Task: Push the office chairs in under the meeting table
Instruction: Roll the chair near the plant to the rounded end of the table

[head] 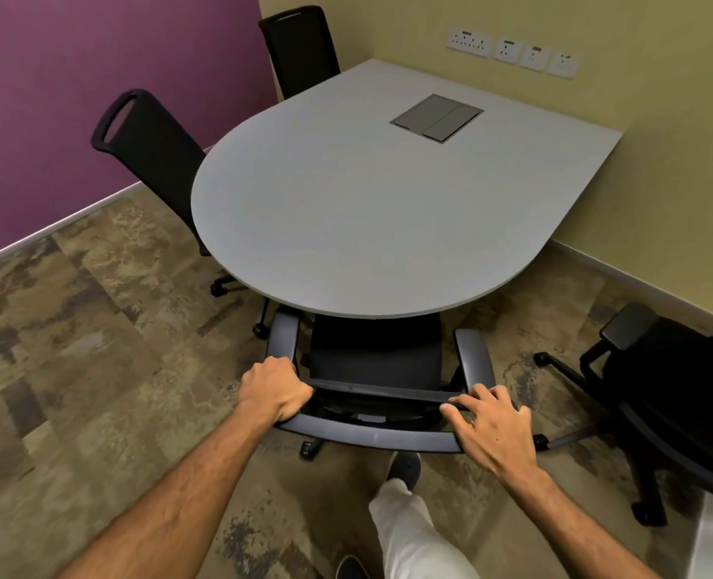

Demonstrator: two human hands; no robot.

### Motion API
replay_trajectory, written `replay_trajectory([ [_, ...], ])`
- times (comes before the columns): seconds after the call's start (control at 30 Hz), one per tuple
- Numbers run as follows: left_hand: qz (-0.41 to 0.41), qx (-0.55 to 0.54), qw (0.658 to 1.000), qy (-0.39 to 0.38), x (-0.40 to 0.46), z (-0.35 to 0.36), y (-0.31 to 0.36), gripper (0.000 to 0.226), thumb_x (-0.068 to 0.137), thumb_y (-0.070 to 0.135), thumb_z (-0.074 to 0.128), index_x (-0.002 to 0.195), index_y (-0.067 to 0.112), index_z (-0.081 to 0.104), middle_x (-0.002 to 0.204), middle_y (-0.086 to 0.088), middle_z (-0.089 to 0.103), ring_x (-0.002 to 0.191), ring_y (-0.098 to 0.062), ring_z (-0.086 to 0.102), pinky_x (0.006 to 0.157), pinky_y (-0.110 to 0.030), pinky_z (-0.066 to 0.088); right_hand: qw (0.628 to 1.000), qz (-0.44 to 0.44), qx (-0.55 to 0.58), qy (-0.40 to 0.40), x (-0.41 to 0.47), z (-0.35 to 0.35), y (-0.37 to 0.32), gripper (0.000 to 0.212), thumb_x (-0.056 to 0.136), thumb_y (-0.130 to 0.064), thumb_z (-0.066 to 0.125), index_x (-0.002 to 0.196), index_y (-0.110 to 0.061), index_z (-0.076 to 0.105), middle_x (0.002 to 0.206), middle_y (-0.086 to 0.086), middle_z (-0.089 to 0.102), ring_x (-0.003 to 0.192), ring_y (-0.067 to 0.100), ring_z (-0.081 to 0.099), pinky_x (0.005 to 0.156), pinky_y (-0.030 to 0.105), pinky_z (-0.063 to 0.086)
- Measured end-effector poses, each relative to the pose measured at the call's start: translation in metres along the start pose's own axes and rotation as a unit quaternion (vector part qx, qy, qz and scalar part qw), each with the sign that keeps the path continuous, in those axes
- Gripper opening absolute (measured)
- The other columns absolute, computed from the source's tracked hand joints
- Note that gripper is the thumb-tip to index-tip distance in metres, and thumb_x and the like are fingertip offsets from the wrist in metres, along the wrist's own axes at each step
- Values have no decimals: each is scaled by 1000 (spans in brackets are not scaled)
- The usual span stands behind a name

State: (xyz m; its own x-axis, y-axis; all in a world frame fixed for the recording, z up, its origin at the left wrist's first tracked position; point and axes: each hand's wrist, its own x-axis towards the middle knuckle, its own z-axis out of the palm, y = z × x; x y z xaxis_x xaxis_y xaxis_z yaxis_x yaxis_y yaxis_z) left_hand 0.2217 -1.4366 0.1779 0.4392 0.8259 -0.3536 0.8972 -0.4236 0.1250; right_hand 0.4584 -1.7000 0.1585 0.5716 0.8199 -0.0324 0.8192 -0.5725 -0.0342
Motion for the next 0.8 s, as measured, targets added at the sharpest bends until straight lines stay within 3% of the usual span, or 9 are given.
replay_trajectory([
  [0.1,3,4,1000,-10,-2,1,3,43,67,45,55,95,19,75,90,-4,70,77,-28,62,69,-35,50,1000,-20,4,7,-6,-2,5,19,100,-40,45,111,-39,60,94,-7,55,90,22,49,65,42,42],
  [0.23,10,-5,1000,-8,-2,0,11,37,65,41,53,87,17,69,82,-2,65,76,-28,63,67,-35,48,999,-18,2,40,-10,1,11,13,92,-27,67,104,-30,66,86,-2,55,80,26,50,57,40,40],
  [0.33,17,-17,1000,0,4,-1,15,35,65,41,52,85,17,69,80,-2,64,75,-27,62,68,-36,49,998,-29,8,60,-5,5,15,12,90,-27,67,101,-32,66,85,-4,55,78,24,49,56,40,41],
  [0.47,15,-27,999,20,9,1,22,40,71,37,52,99,16,71,98,-8,69,89,-33,63,76,-39,52,997,5,49,64,8,7,23,13,96,-38,56,92,-40,67,81,-15,45,81,16,44,63,39,34],
  [0.7,-4,-37,999,35,17,10,33,40,76,33,54,108,16,70,106,-8,68,96,-33,60,77,-39,48,992,4,65,105,33,13,37,8,91,-34,69,84,-36,66,77,-14,48,78,17,47,59,41,38],
  [0.8,-2,-42,998,43,32,2,30,41,75,33,53,108,16,71,104,-8,69,94,-32,60,75,-38,48,989,2,94,118,45,15,30,8,92,-38,64,85,-37,66,78,-16,50,79,16,48,61,43,40],
])
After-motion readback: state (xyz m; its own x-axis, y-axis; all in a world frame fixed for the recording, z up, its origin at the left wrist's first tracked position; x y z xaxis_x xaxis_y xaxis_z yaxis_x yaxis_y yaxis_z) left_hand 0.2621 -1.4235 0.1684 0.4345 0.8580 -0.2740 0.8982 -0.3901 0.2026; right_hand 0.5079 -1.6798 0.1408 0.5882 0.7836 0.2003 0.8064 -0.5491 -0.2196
